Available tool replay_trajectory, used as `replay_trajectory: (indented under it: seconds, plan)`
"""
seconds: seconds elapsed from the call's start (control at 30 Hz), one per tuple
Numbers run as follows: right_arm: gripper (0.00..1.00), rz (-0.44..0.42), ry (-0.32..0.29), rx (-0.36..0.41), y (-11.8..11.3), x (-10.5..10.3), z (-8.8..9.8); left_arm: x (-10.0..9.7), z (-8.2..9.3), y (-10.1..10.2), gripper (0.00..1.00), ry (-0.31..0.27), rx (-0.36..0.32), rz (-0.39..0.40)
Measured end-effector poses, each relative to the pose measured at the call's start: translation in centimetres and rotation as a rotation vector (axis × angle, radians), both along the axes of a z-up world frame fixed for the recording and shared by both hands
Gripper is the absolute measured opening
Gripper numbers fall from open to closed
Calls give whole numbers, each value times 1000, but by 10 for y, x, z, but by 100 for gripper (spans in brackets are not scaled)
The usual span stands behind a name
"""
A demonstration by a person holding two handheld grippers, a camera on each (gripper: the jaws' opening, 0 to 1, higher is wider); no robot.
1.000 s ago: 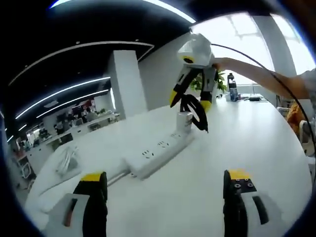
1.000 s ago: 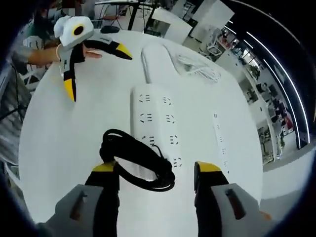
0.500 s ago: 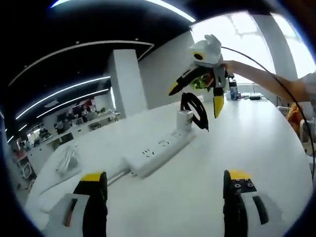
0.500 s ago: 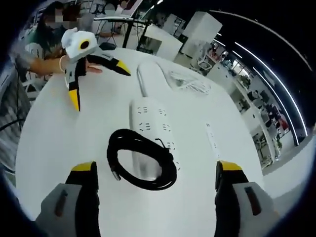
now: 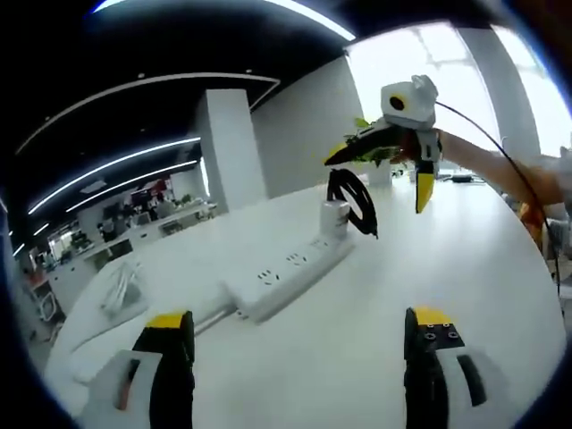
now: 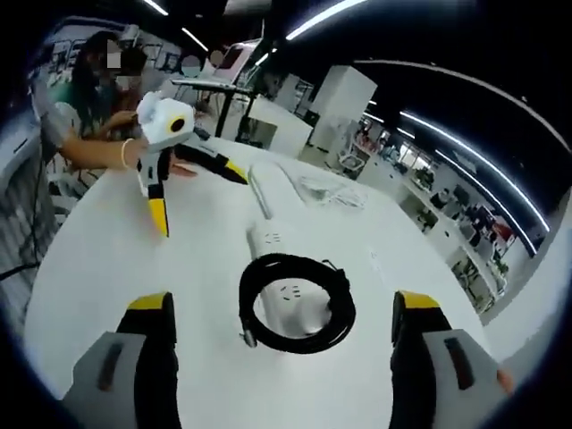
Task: Straighten the power strip on the desk, plug the charger into it
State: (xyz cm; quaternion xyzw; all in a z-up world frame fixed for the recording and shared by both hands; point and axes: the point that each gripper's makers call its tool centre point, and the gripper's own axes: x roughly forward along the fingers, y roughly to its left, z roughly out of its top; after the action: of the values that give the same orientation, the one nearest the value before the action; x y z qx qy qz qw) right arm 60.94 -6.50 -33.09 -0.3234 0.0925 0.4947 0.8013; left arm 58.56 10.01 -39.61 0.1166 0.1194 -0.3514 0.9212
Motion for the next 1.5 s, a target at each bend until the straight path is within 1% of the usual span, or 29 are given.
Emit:
replay_trajectory:
  seconds: [0.03,0.1,0.23,0.37,0.4,0.43,0.47,0.53,0.57,0.63,0.7,0.77,0.87,0.97,1.13,1.27,1.37,1.4,1.43,1.5]
  plan:
    - [100,-8,-2,1,-3,-2,0,0,0,0,99,0,-1,0]
    - [100,-58,-25,32,-11,-1,2,0,1,0,99,1,-4,0]
    - [100,-139,-38,88,-29,-2,4,0,1,0,99,2,-5,-2]
    - [100,-211,-52,104,-44,0,5,1,2,1,99,2,-6,-1]
    - [100,-223,-51,114,-47,-1,5,1,2,1,99,2,-7,0]
    - [100,-249,-49,142,-49,-1,7,1,2,1,99,3,-8,0]
    - [100,-257,-45,147,-52,-2,7,1,2,1,99,5,-10,1]
    - [100,-297,-40,195,-56,-4,9,1,2,2,99,14,-17,0]
    - [100,-305,-34,203,-58,-7,9,1,2,1,99,16,-21,-1]
    - [100,-339,-17,245,-62,-9,9,0,4,1,99,16,-31,-2]
    - [100,-347,-9,258,-64,-14,9,0,5,1,99,16,-40,-3]
    - [100,-352,-2,243,-65,-19,7,0,5,1,99,16,-40,-2]
    - [100,-386,-22,236,-70,-26,7,0,8,3,99,6,-37,5]
    - [100,-417,-11,283,-72,-33,9,2,11,6,99,0,-49,16]
    - [100,-458,-5,338,-79,-39,12,3,13,8,99,-2,-59,28]
    - [100,-496,-26,388,-86,-44,17,3,13,9,99,-1,-61,31]
    - [100,-522,-34,405,-90,-47,18,2,16,10,99,-15,-57,41]
    - [100,-528,-37,407,-90,-49,18,4,20,9,99,-47,-52,30]
    - [100,-533,-41,411,-91,-50,18,2,21,9,99,-45,-69,39]
    - [100,-541,-51,413,-91,-54,18,2,25,8,99,-59,-82,35]
